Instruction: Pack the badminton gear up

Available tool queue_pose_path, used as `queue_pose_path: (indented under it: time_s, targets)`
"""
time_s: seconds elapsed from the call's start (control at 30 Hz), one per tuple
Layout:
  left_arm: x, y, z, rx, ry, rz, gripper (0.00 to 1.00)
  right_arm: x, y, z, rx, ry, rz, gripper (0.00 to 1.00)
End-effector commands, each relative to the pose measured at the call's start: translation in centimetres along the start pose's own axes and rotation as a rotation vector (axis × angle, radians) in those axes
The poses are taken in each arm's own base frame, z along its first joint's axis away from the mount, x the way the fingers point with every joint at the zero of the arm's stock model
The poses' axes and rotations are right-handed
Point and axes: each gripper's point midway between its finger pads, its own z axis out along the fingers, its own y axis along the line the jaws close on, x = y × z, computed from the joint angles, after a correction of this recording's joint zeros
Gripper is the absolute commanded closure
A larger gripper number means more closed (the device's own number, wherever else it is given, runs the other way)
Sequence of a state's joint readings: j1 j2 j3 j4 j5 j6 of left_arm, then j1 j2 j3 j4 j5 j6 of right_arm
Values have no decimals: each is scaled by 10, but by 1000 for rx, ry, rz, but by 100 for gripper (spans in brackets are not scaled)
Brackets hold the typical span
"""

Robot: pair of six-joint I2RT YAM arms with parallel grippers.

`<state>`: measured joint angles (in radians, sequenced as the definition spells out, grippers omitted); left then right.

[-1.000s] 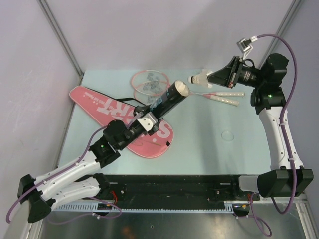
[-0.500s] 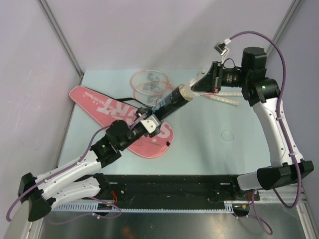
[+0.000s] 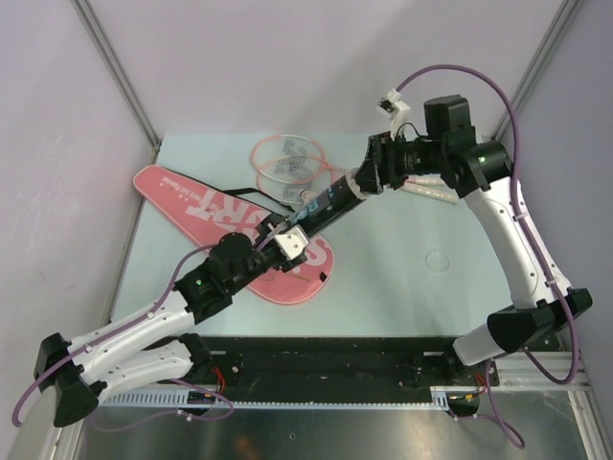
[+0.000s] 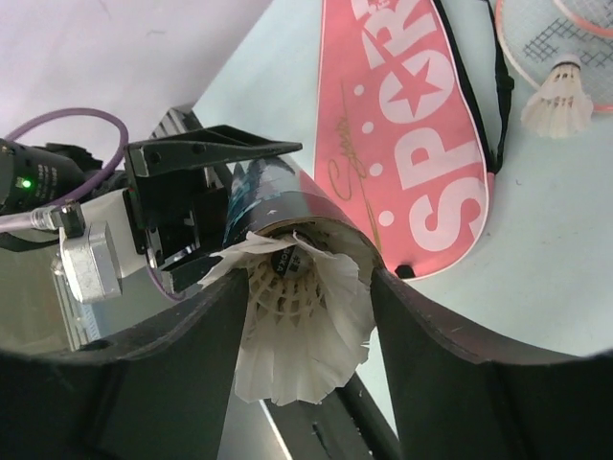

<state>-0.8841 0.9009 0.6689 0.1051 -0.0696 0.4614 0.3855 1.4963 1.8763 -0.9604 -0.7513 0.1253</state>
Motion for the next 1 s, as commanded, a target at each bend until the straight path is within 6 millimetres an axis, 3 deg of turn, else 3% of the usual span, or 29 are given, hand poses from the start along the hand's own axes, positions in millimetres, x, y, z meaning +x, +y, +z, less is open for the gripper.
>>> queue_pose_path:
  time_s: [0.0,0.03,0.13,0.27,0.37,0.43,0.5,0.63,0.7,0.83,0.97]
  targets:
    - [-71,16,-9,-27,-250,2,89,19,-7,18,31,27,6,32]
    - [-72,16,-10,-26,-254,0,89,7,-9,11,11,-32,19,29]
    - [-71,21,-11,-58,-246,-6,90,-3,-13,-15,29,-102,18,21]
    - [-72,20,-9,-50,-247,-8,90,-3,1,-27,-30,-106,-1,15]
    - [-73,20,-11,-47,-253,-11,90,6,8,-16,-68,-76,5,14]
    - [-72,20,-10,-48,-251,-12,90,13,6,0,-71,-48,13,13]
    - [-73,19,-11,-47,-253,-12,90,19,19,20,-112,-30,5,13]
    - [-72,17,-10,-42,-251,-4,90,30,7,47,-66,14,36,13]
    - [-72,18,-10,-48,-250,-4,90,23,3,42,-47,-7,32,13]
    - [-69,30,-9,-113,-218,-30,92,-16,0,-2,-31,-176,23,6]
    - [-48,75,-13,-379,-95,-78,95,-38,13,-43,-32,-336,7,1]
